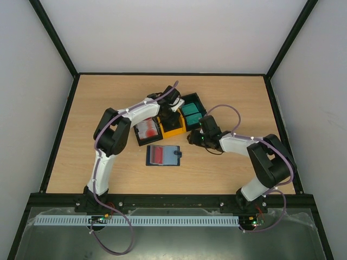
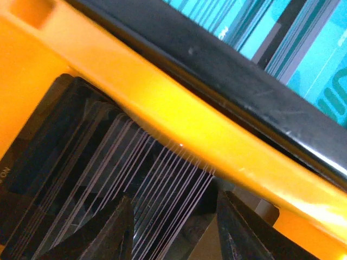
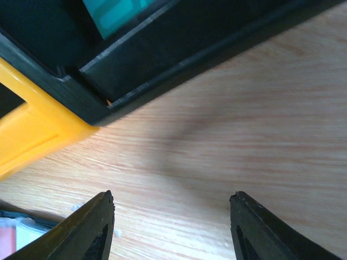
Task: Put the credit cards into the card holder
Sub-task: Pick up the credit card from the storage box.
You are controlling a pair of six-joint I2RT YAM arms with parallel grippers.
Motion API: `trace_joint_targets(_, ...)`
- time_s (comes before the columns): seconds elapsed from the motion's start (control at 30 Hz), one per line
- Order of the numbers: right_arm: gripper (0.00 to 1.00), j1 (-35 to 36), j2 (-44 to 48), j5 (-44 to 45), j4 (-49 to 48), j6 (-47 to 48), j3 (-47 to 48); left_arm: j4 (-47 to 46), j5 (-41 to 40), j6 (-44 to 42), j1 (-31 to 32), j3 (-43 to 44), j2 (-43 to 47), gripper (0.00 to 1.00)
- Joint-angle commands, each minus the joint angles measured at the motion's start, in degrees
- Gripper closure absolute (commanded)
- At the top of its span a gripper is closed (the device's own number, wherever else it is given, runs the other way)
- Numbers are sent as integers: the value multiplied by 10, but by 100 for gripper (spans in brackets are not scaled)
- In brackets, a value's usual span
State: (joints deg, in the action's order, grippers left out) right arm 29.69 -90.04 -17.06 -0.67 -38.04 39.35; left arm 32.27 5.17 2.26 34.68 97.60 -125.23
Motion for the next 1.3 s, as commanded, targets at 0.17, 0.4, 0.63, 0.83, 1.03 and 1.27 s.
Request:
trace_joint_targets(0.17, 42, 10, -55, 14, -6, 6, 49, 76, 26, -62, -4, 28, -27, 57)
trace_joint_targets(0.4, 43, 11, -78, 27, -5, 7, 67, 91, 37, -69, 1, 33, -29, 63)
trace_joint_targets(0.63, 44, 11, -86, 30, -9, 1, 71, 104, 50, -70, 3, 40, -9, 68)
trace_joint_targets(0.83, 44, 11, -93, 26, -16, -6, 70, 111, 58, -69, 7, 38, 10, 68)
trace_joint_targets(1.03, 45, 11, -93, 25, -20, -8, 65, 115, 53, -64, 13, 10, 37, 69)
trace_joint_targets(1.27, 46, 11, -92, 25, -21, -8, 61, 117, 64, -66, 25, -4, 58, 70)
